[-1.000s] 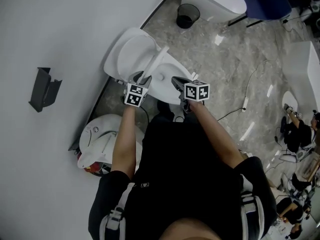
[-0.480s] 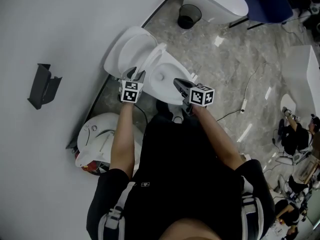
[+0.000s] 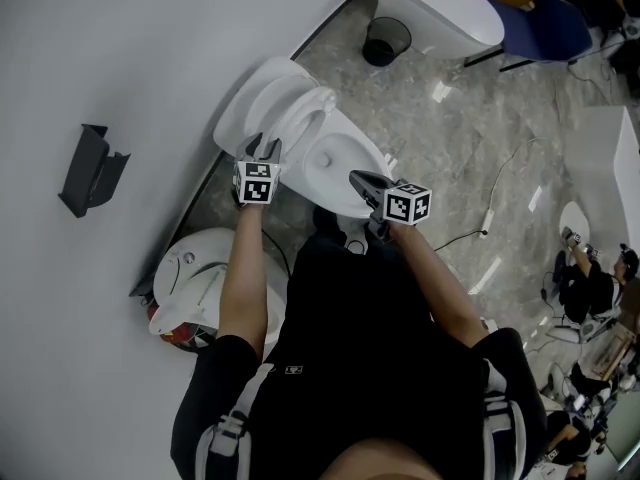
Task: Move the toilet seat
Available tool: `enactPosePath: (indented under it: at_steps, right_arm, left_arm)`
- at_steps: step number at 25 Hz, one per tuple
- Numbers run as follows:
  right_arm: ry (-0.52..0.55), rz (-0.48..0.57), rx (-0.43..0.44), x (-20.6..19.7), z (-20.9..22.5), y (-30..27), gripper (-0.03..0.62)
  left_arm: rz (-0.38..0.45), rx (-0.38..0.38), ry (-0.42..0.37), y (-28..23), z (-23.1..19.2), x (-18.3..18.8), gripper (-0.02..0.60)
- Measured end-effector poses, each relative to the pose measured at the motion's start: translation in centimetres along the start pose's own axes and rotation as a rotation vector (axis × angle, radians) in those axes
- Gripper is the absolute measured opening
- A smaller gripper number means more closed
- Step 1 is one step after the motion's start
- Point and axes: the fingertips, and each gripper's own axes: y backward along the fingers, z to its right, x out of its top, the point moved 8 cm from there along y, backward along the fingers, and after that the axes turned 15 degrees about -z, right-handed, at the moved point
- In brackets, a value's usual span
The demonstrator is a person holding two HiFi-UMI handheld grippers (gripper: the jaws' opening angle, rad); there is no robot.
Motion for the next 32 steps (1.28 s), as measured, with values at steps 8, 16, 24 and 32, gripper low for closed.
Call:
enactPosePath:
  at_steps: [8,16,24,32]
  right_arm:
    - [0.013,-0.02,-0.02,0.4,0.1,-0.7,0.002]
    - [0.027,-0.043,-0.027,0.0,0.3,-0.8,0.002]
    - [0.051,-0.04,-0.033,0.4,0.0,-0.7,0.002]
    - [0.126,-0.063,-0.05,0.3,-1.1,-0.4,0.002]
  left_arm:
    - [-0.002,0.05,0.004,-0.4,-1.6,-0.1,0.134]
    - [-0.024,0.083,0.03,-0.6,-2.9,-1.1,0.095]
    - [-0.001,0.076,0.057,0.6,-2.6,-1.8,0.079]
    - [0.059,0.026,0.077,3.1,-0.6,-2.5,0.003]
